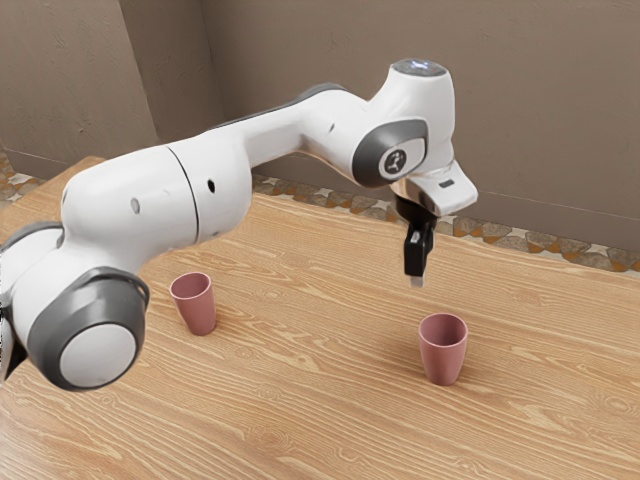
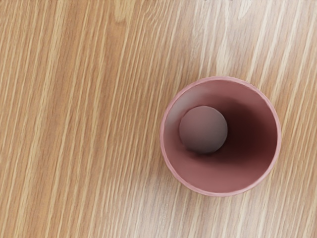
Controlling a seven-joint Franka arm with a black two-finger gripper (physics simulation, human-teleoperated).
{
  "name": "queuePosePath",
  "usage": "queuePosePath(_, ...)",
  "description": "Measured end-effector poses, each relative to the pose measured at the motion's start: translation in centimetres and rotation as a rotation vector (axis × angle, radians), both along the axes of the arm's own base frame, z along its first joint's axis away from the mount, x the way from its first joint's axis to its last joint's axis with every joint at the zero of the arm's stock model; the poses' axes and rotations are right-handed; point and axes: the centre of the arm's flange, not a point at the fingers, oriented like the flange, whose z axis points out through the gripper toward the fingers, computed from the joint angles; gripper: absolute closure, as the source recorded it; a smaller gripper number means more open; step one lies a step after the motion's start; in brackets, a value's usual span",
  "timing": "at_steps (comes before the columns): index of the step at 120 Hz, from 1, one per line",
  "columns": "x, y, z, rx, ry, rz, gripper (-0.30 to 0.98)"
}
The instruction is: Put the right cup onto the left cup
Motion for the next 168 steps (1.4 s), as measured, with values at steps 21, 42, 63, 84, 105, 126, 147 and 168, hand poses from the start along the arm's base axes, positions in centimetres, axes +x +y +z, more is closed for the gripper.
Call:
queuePosePath(21,-0.3,-1.9,-3.2,-0.009,0.028,-0.009,0.00)
queuePosePath(42,-0.3,-2.9,-6.5,-0.016,0.060,-0.006,0.00)
queuePosePath(63,0.0,-3.1,-9.0,-0.013,0.066,0.007,0.12)
queuePosePath(84,0.3,-3.3,-10.2,-0.010,0.053,0.013,0.48)
queuePosePath(105,0.6,-3.5,-10.6,-0.011,0.030,0.017,0.68)
queuePosePath(126,0.7,-3.4,-10.6,-0.011,0.019,0.029,0.75)
queuePosePath(147,0.5,-3.3,-10.0,-0.005,0.022,0.043,0.77)
queuePosePath(168,-0.1,-1.1,-5.9,-0.003,0.013,0.086,0.78)
